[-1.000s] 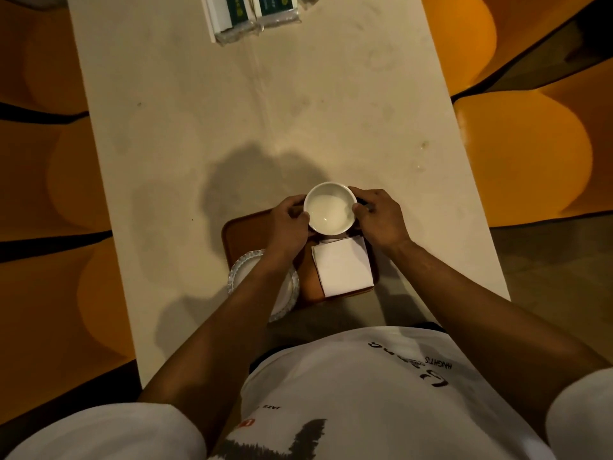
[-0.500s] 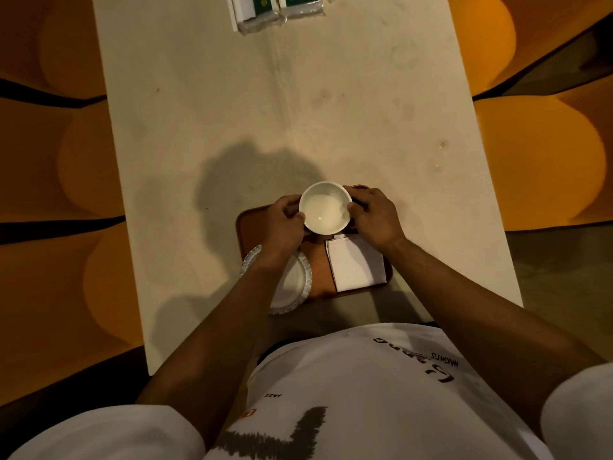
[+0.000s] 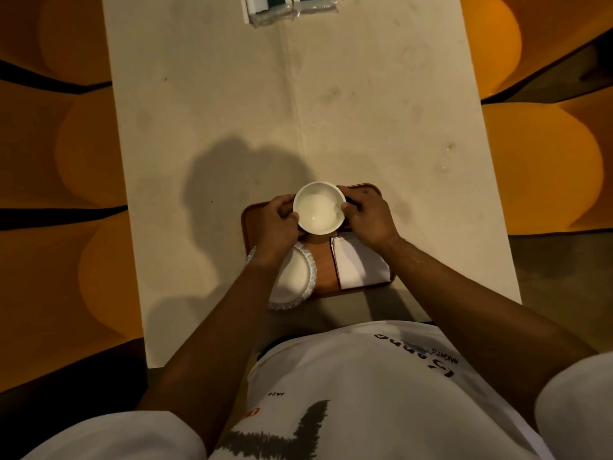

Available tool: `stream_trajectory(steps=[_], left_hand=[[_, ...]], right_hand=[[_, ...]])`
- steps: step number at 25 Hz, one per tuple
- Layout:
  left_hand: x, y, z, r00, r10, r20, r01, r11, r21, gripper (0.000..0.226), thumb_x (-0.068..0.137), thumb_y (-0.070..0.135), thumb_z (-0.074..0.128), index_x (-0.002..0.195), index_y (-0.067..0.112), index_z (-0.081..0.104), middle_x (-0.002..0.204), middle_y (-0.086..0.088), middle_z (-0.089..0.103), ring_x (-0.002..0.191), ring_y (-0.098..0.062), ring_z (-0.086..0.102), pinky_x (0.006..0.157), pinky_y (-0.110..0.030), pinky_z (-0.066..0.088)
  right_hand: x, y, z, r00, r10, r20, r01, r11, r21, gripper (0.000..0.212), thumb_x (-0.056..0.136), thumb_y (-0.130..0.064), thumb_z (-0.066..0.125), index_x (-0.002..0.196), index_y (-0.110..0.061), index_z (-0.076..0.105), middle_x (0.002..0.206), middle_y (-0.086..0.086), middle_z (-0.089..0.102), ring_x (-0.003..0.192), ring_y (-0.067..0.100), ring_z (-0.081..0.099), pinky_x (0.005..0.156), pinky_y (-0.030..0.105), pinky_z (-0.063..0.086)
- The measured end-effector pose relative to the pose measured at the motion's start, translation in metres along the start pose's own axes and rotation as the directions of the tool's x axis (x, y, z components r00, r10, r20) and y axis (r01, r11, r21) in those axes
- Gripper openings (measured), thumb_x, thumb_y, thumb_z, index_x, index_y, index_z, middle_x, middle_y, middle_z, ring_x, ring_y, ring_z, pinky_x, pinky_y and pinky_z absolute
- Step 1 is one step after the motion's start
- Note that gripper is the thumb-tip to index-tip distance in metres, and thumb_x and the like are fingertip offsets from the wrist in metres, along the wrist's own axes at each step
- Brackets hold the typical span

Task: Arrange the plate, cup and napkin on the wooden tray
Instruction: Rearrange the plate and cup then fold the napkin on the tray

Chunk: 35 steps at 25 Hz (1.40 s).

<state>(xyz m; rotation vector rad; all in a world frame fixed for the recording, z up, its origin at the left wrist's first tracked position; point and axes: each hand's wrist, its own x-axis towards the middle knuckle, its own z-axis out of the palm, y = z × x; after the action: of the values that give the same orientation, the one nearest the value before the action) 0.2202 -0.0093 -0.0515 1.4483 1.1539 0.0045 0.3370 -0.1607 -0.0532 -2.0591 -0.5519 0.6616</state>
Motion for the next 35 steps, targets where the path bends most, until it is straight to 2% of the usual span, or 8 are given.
stream_trajectory(steps=[4, 11, 22, 25, 28, 30, 32, 35], left_hand=[[0.002, -0.005, -0.005, 1.0, -0.003, -0.006, 0.003, 1.0, -0.009, 0.036, 0.09, -0.003, 0.059, 0.121, 0.015, 0.065, 0.093, 0.02, 0.068, 0.091, -0.011, 0.07, 0.067, -0.034, 0.064], [0.001, -0.006, -0.017, 0.999, -0.003, -0.034, 0.002, 1.0, -0.02, 0.036, 0.089, -0.002, 0.061, 0.12, 0.014, 0.067, 0.102, 0.004, 0.072, 0.097, -0.016, 0.07, 0.07, -0.035, 0.064], [-0.01, 0.006, -0.02, 0.996, -0.069, -0.054, 0.063, 0.992, -0.107, 0.036, 0.089, -0.005, 0.06, 0.122, 0.008, 0.066, 0.118, -0.011, 0.07, 0.103, -0.027, 0.068, 0.074, -0.044, 0.064], [-0.014, 0.014, -0.02, 0.986, -0.153, -0.06, 0.133, 0.956, -0.26, 0.033, 0.087, -0.004, 0.063, 0.118, 0.007, 0.067, 0.111, -0.01, 0.069, 0.097, -0.031, 0.069, 0.064, -0.037, 0.064], [-0.019, 0.01, -0.022, 0.974, -0.194, -0.121, 0.146, 0.934, -0.325, 0.024, 0.084, 0.011, 0.068, 0.108, 0.017, 0.068, 0.106, -0.004, 0.07, 0.096, -0.025, 0.069, 0.071, -0.042, 0.064], [-0.03, 0.002, -0.022, 0.954, -0.105, -0.282, 0.068, 0.988, -0.136, 0.024, 0.085, 0.024, 0.066, 0.108, 0.021, 0.063, 0.103, 0.003, 0.069, 0.093, -0.014, 0.067, 0.081, -0.041, 0.061], [-0.048, -0.011, -0.013, 0.922, 0.187, -0.34, -0.146, 0.979, 0.142, 0.014, 0.088, 0.027, 0.063, 0.1, 0.022, 0.06, 0.095, 0.005, 0.066, 0.084, -0.005, 0.062, 0.079, -0.037, 0.057], [-0.074, -0.031, 0.012, 0.806, 0.577, 0.135, -0.563, 0.675, 0.476, 0.01, 0.091, 0.014, 0.061, 0.099, 0.012, 0.065, 0.097, -0.007, 0.066, 0.088, -0.018, 0.061, 0.078, -0.035, 0.053]], right_hand=[[0.002, -0.003, 0.005, 0.999, 0.015, 0.048, -0.014, 1.0, -0.005, 0.037, 0.09, -0.002, 0.055, 0.123, -0.013, 0.069, 0.104, -0.001, 0.07, 0.092, 0.0, 0.058, 0.071, 0.001, 0.04], [0.002, -0.007, 0.015, 0.993, 0.071, 0.092, -0.075, 0.997, 0.036, 0.036, 0.094, -0.003, 0.054, 0.128, -0.009, 0.064, 0.118, 0.013, 0.07, 0.106, 0.027, 0.064, 0.09, 0.041, 0.055], [0.002, -0.006, 0.021, 0.992, 0.098, 0.086, -0.101, 0.994, 0.031, 0.037, 0.095, -0.007, 0.054, 0.132, -0.012, 0.062, 0.123, 0.009, 0.068, 0.11, 0.022, 0.061, 0.095, 0.043, 0.052], [0.002, -0.006, 0.018, 0.977, 0.172, 0.125, -0.183, 0.979, 0.084, 0.045, 0.097, -0.012, 0.055, 0.141, -0.011, 0.05, 0.134, 0.008, 0.06, 0.12, 0.021, 0.056, 0.101, 0.036, 0.046], [-0.003, 0.0, 0.005, 0.97, 0.237, 0.057, -0.241, 0.965, 0.101, 0.045, 0.098, -0.025, 0.054, 0.141, -0.015, 0.048, 0.134, 0.005, 0.056, 0.115, 0.015, 0.055, 0.091, 0.022, 0.046], [-0.013, 0.009, -0.011, 0.969, 0.242, -0.047, -0.242, 0.97, -0.002, 0.033, 0.096, -0.035, 0.056, 0.125, -0.02, 0.06, 0.12, -0.002, 0.062, 0.101, 0.009, 0.059, 0.078, 0.011, 0.042], [-0.03, 0.023, -0.026, 0.962, 0.26, -0.082, -0.267, 0.959, -0.096, 0.023, 0.095, -0.037, 0.059, 0.109, -0.021, 0.067, 0.108, -0.004, 0.068, 0.092, 0.011, 0.064, 0.078, 0.02, 0.049], [-0.067, 0.044, -0.034, 0.962, 0.267, -0.049, -0.271, 0.929, -0.252, 0.021, 0.093, -0.033, 0.062, 0.109, -0.021, 0.068, 0.108, 0.001, 0.069, 0.088, 0.013, 0.063, 0.083, 0.032, 0.054]])
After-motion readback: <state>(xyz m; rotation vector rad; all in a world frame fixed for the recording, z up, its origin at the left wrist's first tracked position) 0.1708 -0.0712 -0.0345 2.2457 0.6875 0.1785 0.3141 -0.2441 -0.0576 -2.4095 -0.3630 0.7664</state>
